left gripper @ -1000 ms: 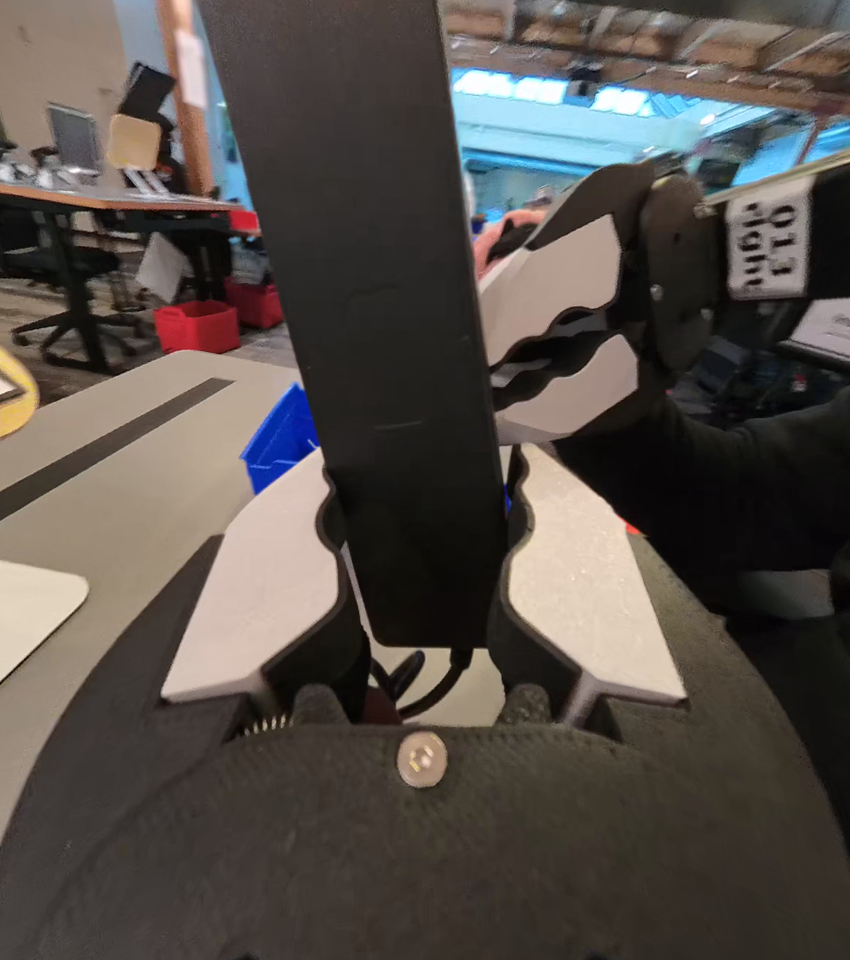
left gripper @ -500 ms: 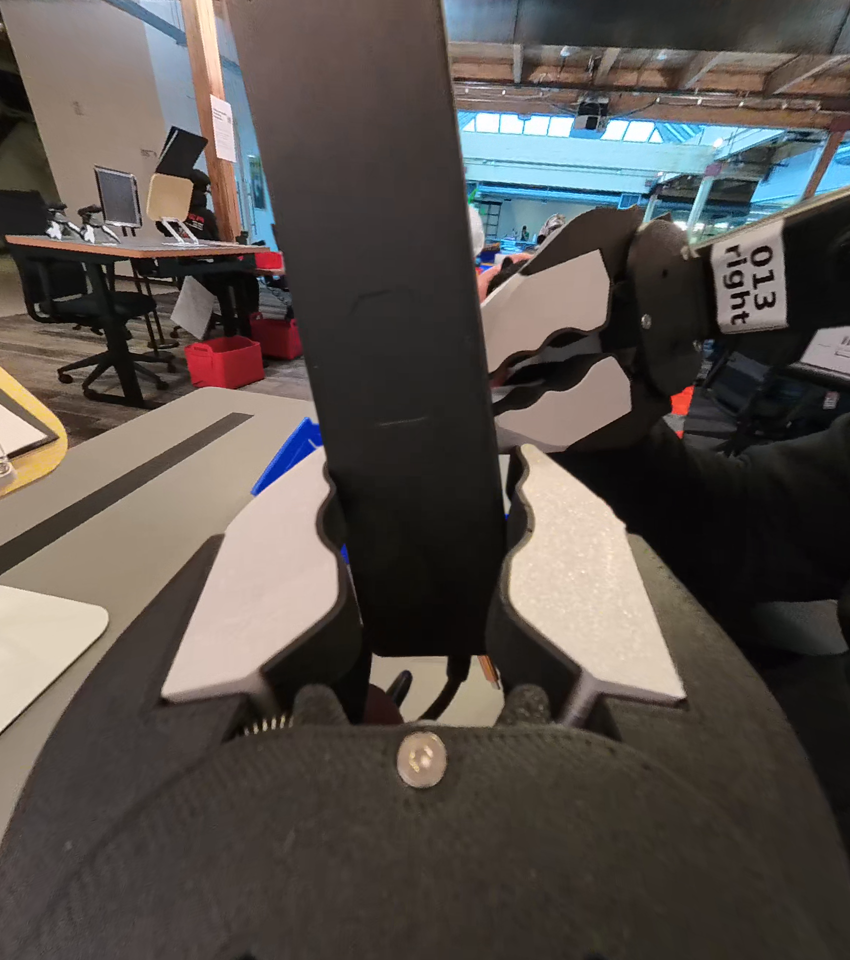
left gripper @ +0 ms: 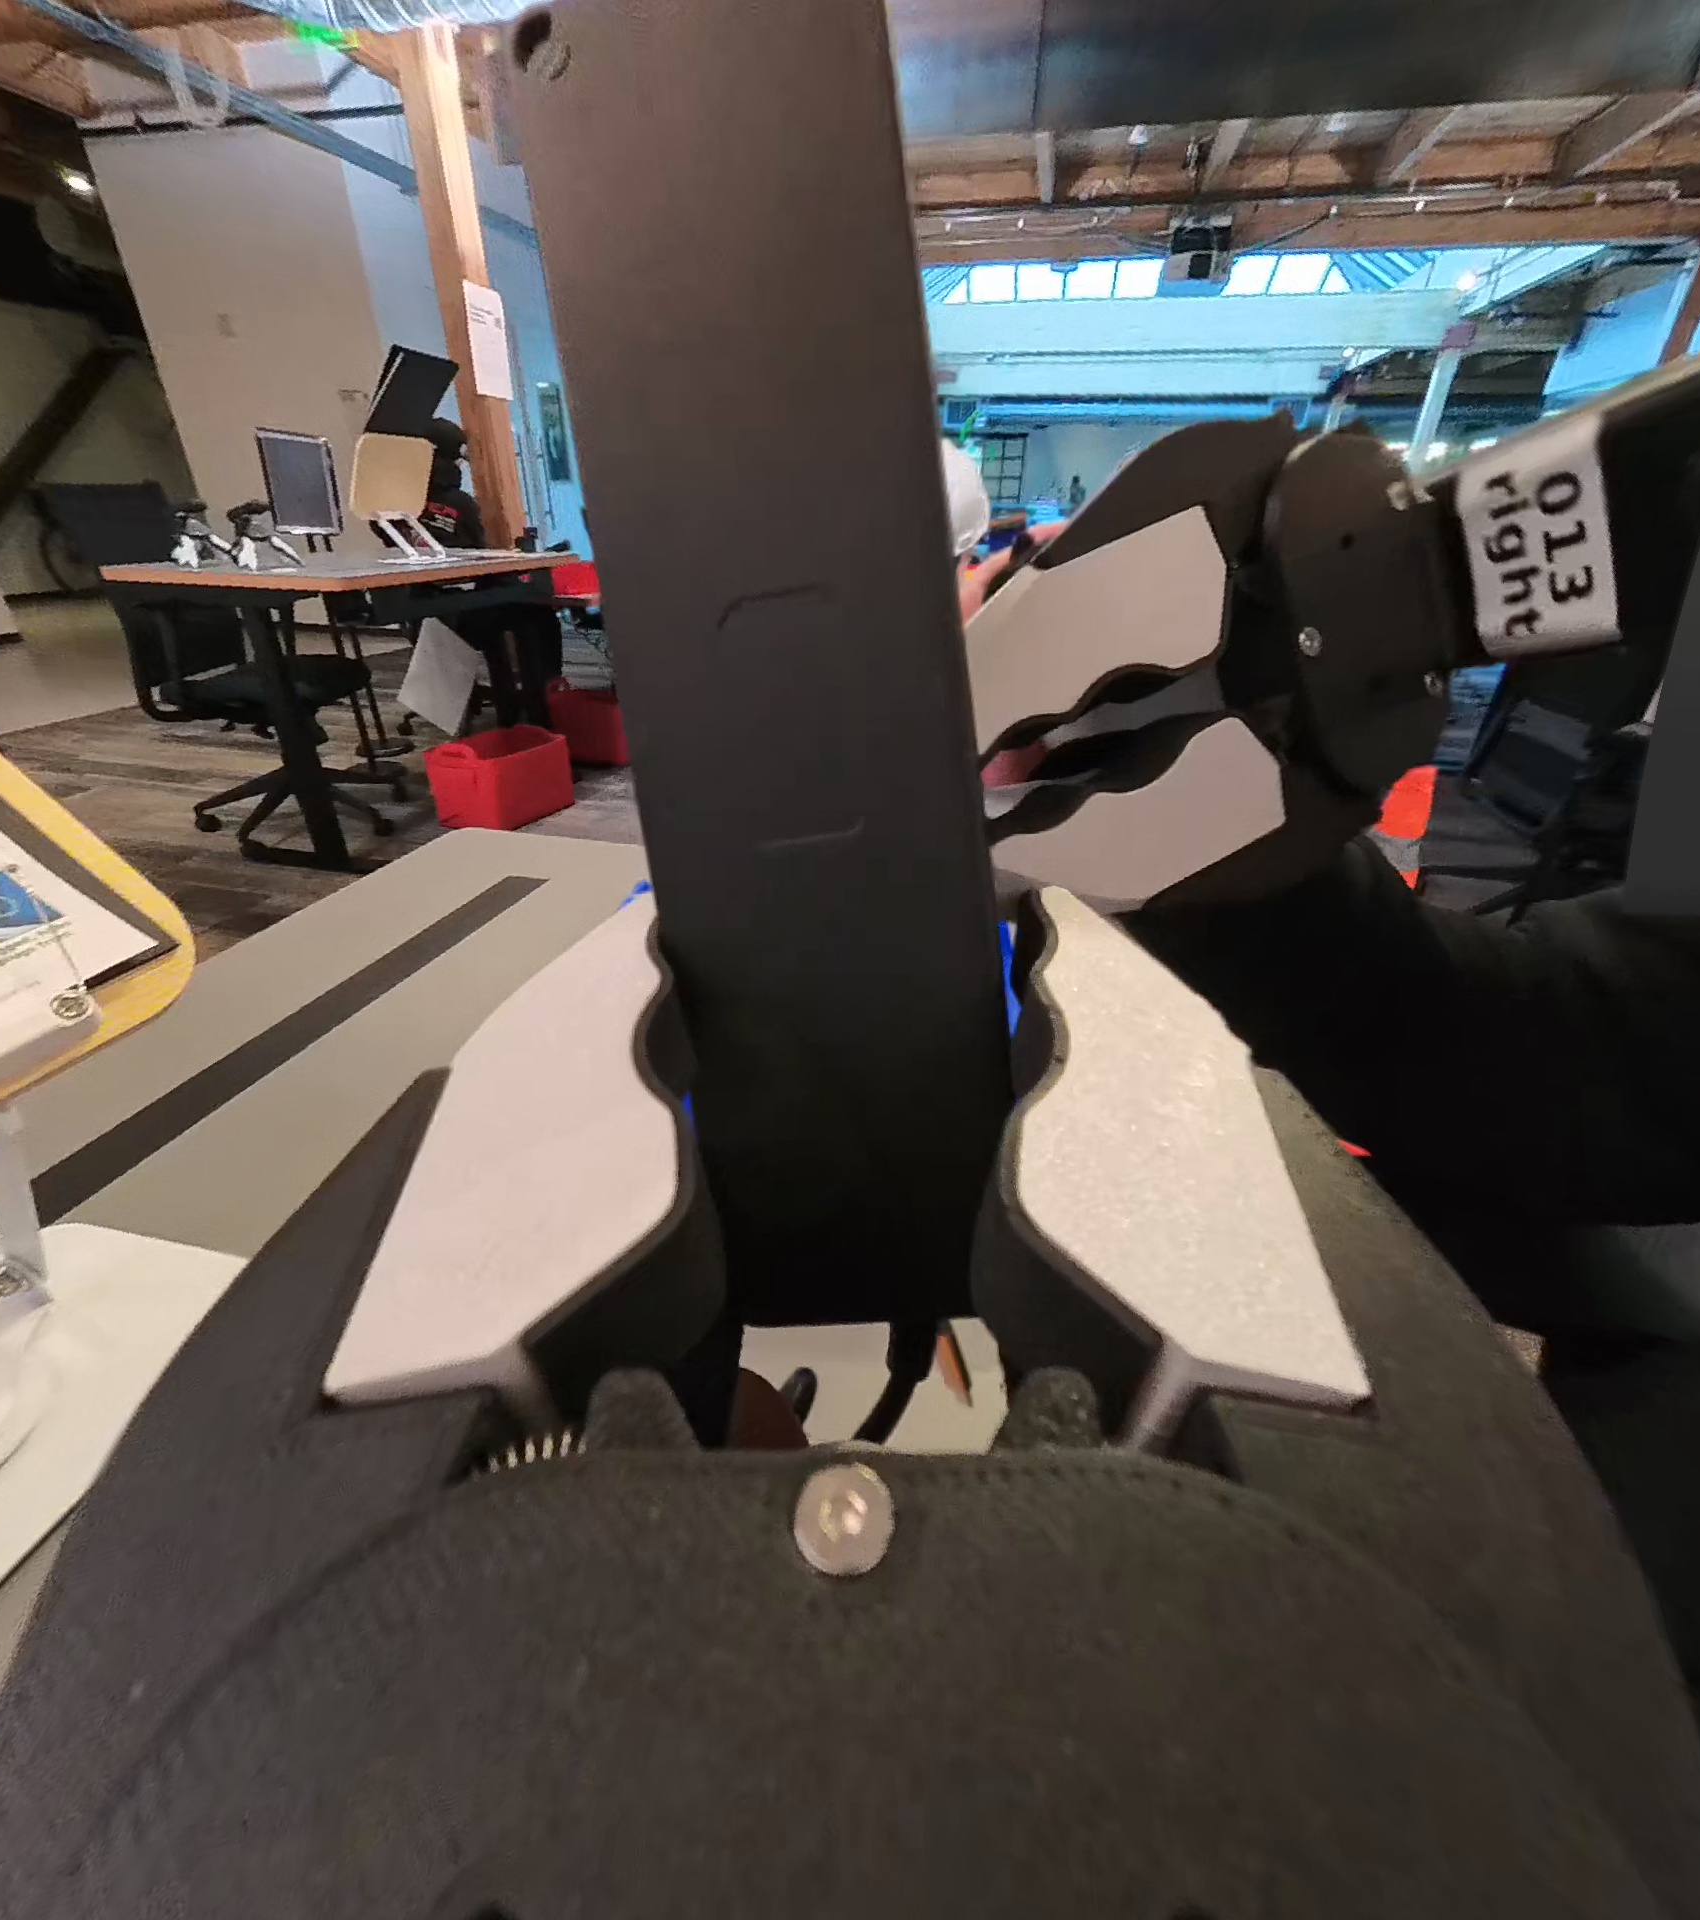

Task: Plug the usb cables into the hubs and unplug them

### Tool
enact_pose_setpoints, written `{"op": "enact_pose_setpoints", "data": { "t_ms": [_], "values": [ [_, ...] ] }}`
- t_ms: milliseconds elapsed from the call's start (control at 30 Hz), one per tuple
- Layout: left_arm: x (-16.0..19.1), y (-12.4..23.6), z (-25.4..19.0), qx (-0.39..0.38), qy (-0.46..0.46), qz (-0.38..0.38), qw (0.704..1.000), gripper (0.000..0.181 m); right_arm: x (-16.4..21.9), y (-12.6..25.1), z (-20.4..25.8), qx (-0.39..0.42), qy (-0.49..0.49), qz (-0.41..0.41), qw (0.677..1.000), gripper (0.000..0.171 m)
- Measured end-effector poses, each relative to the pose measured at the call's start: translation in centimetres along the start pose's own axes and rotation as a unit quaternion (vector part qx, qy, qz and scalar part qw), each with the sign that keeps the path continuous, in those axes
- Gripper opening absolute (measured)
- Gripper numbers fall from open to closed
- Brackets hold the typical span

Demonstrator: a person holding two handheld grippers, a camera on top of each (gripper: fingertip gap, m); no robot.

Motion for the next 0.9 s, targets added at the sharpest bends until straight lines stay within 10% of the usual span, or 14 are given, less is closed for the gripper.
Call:
{"op": "enact_pose_setpoints", "data": {
  "t_ms": [900],
  "values": [
    [-2.5,1.1,-1.0,0.013,0.021,-0.061,0.998,0.059,-1.5,1.3,-1.4,0.026,-0.025,-0.045,0.998,0.008]
  ]
}}
Point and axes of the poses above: each gripper's, where its closed fingertips meet, y back along the fingers, x out of its underside, z = x × y across the jaws, the point moved 1 cm from there along y, back along the fingers, and after that the axes turned 12 degrees about z, right-handed, at the moved point
